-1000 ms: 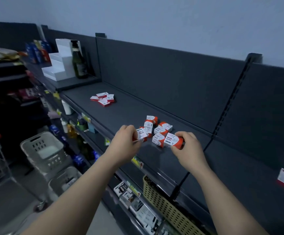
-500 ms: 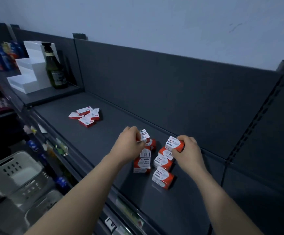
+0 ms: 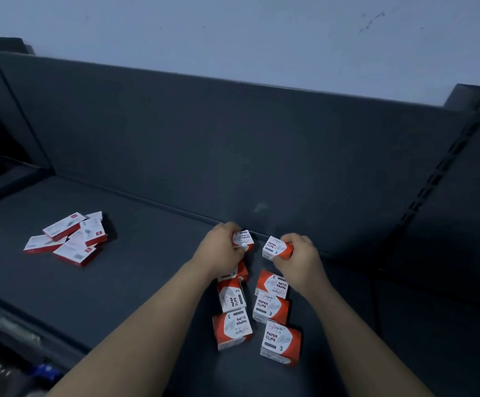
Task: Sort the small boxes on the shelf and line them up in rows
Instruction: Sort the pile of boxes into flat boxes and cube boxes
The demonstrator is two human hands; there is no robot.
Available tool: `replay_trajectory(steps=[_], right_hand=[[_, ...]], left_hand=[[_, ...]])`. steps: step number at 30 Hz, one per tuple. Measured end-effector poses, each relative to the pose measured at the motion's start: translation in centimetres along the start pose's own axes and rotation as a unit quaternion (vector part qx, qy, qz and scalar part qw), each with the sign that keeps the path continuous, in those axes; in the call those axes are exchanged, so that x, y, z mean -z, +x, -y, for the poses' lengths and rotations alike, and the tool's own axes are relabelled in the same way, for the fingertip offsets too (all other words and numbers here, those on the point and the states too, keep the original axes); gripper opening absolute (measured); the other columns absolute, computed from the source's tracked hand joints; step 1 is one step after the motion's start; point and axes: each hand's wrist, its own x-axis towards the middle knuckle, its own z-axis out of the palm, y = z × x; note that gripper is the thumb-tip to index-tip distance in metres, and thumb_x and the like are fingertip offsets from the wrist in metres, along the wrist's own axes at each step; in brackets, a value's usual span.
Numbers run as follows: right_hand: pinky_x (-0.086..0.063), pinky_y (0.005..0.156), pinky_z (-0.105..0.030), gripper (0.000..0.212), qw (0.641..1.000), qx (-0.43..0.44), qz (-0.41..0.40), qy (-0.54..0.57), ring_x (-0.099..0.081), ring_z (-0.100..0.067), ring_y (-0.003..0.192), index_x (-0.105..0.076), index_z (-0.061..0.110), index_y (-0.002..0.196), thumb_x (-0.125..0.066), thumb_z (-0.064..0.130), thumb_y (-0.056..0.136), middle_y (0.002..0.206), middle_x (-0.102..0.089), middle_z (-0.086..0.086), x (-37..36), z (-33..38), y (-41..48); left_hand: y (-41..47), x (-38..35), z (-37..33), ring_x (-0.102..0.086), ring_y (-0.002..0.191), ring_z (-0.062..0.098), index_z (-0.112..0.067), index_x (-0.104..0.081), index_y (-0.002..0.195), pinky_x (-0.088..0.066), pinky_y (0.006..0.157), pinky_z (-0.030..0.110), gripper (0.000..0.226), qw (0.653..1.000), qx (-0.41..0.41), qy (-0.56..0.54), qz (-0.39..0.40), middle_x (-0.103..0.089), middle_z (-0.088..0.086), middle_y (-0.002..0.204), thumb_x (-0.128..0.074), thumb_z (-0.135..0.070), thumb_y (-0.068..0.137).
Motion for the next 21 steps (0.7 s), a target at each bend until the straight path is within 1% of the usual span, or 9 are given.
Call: replay_trajectory(steps=[2,4,6,8,9,12,15,18,21], right_hand=[[-0.040,0.067,-0.013,0.028,1.000,-0.008,-0.008,-0.006,-0.054,-0.009,0.082,-0.061,0.014,0.106,-0.067,0.006,0.080,0.108,-0.053,-0.004,-0.5,-0.1,0.1],[-0.039,0.076,-0.018,0.034,0.999,-0.029,0.009,-0.030,-0.053,-0.010,0.092,-0.059,0.016,0.115,-0.067,0.011,0.082,0.115,-0.053,-0.003,-0.8,0.0,0.0],[-0.037,0.083,-0.018,0.042,0.998,-0.046,0.024,-0.044,-0.053,-0.012,0.105,-0.054,0.017,0.126,-0.065,0.017,0.085,0.125,-0.051,-0.002,-1.0,0.3,-0.4],[-0.032,0.090,-0.016,0.048,0.998,-0.049,0.016,-0.040,-0.049,-0.013,0.119,-0.049,0.016,0.134,-0.062,0.021,0.088,0.133,-0.049,-0.001,-1.1,0.5,-1.0],[-0.030,0.092,-0.015,0.049,0.998,-0.049,0.007,-0.036,-0.047,-0.013,0.122,-0.048,0.016,0.135,-0.061,0.023,0.089,0.136,-0.048,0.000,-1.0,0.6,-1.3],[-0.028,0.094,-0.014,0.045,0.998,-0.043,-0.035,-0.038,-0.046,-0.012,0.125,-0.049,0.016,0.135,-0.059,0.023,0.091,0.138,-0.049,0.000,-0.4,1.0,-2.4],[-0.031,0.094,-0.016,0.042,0.995,-0.030,-0.068,-0.062,-0.048,-0.014,0.122,-0.051,0.013,0.133,-0.056,0.023,0.093,0.136,-0.052,-0.001,0.6,1.6,-3.7],[-0.033,0.095,-0.017,0.040,0.991,-0.013,-0.093,-0.090,-0.049,-0.014,0.121,-0.051,0.013,0.133,-0.054,0.020,0.094,0.136,-0.052,-0.002,1.5,2.0,-5.5],[-0.030,0.104,-0.019,0.044,0.984,-0.015,-0.108,-0.140,-0.044,-0.013,0.128,-0.045,0.013,0.139,-0.050,0.021,0.096,0.143,-0.045,-0.001,2.4,1.9,-7.6]], left_hand=[[0.5,-0.3,0.3,-0.054,0.108,0.021,-0.014,-0.055,0.121,-0.038,0.081,0.023,0.037,1.000,-0.011,-0.006,0.019,-0.055,0.005,0.121,-0.065,-0.023,0.086],[0.9,-0.5,0.6,-0.054,0.105,0.021,-0.013,-0.056,0.117,-0.039,0.078,0.024,0.033,0.999,-0.020,-0.009,0.039,-0.055,0.006,0.119,-0.064,-0.023,0.086],[1.1,-0.7,1.0,-0.055,0.103,0.020,-0.014,-0.056,0.114,-0.040,0.077,0.025,0.030,0.998,-0.028,-0.010,0.057,-0.056,0.005,0.116,-0.062,-0.025,0.087],[1.1,-0.7,1.4,-0.055,0.102,0.021,-0.015,-0.057,0.112,-0.041,0.077,0.026,0.027,0.997,-0.044,-0.011,0.060,-0.057,0.006,0.115,-0.061,-0.027,0.088],[1.0,-0.6,1.6,-0.055,0.101,0.021,-0.016,-0.057,0.111,-0.043,0.078,0.027,0.026,0.997,-0.052,-0.007,0.057,-0.057,0.006,0.114,-0.060,-0.028,0.088],[0.4,0.2,1.4,-0.055,0.105,0.021,-0.019,-0.057,0.118,-0.048,0.083,0.032,0.031,0.995,-0.088,0.014,0.036,-0.057,0.003,0.118,-0.057,-0.029,0.089],[-0.7,1.1,0.7,-0.053,0.111,0.020,-0.020,-0.057,0.127,-0.044,0.091,0.032,0.036,0.986,-0.157,0.057,-0.014,-0.057,-0.001,0.126,-0.053,-0.029,0.092],[-1.7,1.7,-0.4,-0.053,0.109,0.020,-0.020,-0.057,0.128,-0.042,0.092,0.031,0.037,0.974,-0.211,0.072,-0.049,-0.058,-0.003,0.128,-0.052,-0.028,0.092],[-2.6,1.8,-2.1,-0.054,0.107,0.022,-0.018,-0.058,0.127,-0.042,0.093,0.032,0.036,0.962,-0.260,0.060,-0.052,-0.061,-0.001,0.124,-0.053,-0.026,0.092]])
